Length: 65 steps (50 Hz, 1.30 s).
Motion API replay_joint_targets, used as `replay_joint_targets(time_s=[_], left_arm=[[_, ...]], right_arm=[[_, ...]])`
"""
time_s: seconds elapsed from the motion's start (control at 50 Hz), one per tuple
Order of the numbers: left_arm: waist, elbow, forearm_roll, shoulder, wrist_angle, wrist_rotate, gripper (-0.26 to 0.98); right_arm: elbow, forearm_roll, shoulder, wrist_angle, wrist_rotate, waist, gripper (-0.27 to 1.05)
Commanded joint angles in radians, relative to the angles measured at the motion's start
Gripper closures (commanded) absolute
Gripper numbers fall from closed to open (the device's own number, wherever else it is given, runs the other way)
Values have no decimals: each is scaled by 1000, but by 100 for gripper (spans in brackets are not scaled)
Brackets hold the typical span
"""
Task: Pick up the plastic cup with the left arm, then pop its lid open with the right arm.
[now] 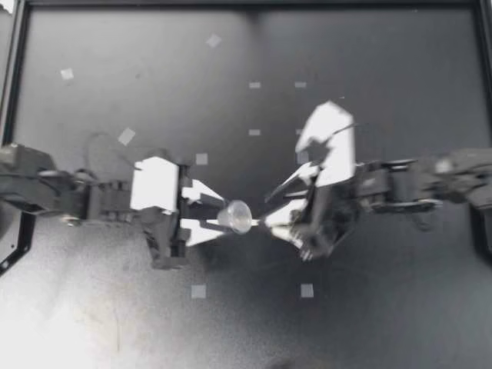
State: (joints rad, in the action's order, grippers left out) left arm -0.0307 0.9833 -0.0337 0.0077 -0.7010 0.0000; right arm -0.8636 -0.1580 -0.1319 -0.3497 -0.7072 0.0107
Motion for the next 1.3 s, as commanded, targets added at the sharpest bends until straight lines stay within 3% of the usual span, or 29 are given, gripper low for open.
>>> replay_joint_targets(time_s=[0.0,0.12,0.26,0.5,1.28], left_arm=[[6,34,-11,-66,-141,35,60],[8,81,-71,-100,-324,120,60],[8,58,-91,-87,-337,149,60],[8,18,-91,-58,-261,150,60],[8,11,-91,-35,-189,144,60]], right_arm=[[-86,-14,-35,-278,-129,2,13],[-173,12,40,-643,-382,0,13],[-100,115,183,-793,-472,0,13],[18,259,238,-793,-482,-48,13],[-43,302,52,-801,-476,-138,13]])
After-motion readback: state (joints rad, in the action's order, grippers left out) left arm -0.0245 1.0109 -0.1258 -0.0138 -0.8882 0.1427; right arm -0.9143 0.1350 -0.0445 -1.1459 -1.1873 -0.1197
